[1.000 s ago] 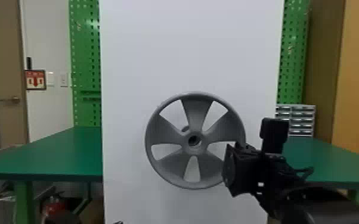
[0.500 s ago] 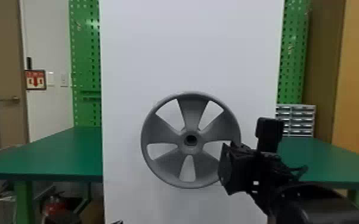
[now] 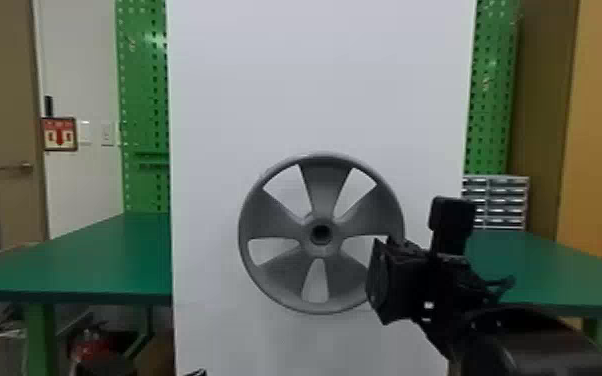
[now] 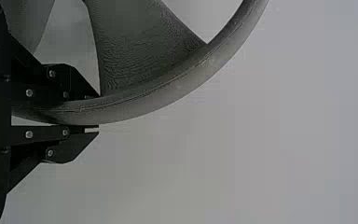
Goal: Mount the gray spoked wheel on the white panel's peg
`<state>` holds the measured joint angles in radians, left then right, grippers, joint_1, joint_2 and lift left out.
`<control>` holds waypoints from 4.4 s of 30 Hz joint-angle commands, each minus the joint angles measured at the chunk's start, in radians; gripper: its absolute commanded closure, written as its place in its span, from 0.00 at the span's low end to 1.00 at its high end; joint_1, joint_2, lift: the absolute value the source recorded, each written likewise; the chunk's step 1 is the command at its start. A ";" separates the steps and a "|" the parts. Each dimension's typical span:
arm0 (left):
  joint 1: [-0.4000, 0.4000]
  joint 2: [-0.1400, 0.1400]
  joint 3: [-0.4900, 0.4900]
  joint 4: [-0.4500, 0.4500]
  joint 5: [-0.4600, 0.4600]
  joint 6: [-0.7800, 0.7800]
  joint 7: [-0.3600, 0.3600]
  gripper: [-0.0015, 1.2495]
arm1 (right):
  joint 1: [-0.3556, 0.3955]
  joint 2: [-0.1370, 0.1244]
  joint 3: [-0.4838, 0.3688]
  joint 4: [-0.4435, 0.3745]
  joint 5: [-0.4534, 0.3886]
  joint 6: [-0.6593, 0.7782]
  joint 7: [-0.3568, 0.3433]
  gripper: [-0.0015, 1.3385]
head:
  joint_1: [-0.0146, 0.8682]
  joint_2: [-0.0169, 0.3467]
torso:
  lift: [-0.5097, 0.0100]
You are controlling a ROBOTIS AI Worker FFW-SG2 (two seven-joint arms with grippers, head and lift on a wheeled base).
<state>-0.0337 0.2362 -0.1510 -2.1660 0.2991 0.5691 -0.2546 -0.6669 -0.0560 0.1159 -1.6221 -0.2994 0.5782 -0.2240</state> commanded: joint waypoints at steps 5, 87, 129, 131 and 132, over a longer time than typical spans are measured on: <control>0.000 0.000 -0.001 0.000 0.000 0.000 -0.002 0.40 | -0.008 0.001 -0.005 0.031 -0.012 -0.020 0.003 0.93 | 0.16 0.03 | 0.21; -0.005 0.006 -0.002 0.000 -0.003 0.000 -0.012 0.40 | -0.057 0.027 -0.013 0.202 -0.107 -0.202 -0.066 0.00 | 0.16 0.03 | 0.21; -0.002 0.005 -0.001 0.000 -0.003 0.000 -0.028 0.40 | 0.081 0.019 0.056 0.027 -0.101 -0.244 -0.064 0.00 | 0.16 0.03 | 0.21; -0.003 0.006 -0.001 0.000 -0.003 0.000 -0.028 0.40 | 0.090 0.016 0.056 0.021 -0.106 -0.244 -0.064 0.00 | 0.16 0.03 | 0.21; -0.003 0.006 -0.001 0.000 -0.003 0.000 -0.029 0.40 | 0.098 0.015 0.057 0.016 -0.109 -0.244 -0.064 0.00 | 0.16 0.03 | 0.21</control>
<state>-0.0354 0.2414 -0.1525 -2.1660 0.2949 0.5691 -0.2821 -0.5897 -0.0360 0.1694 -1.5931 -0.3998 0.3352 -0.2888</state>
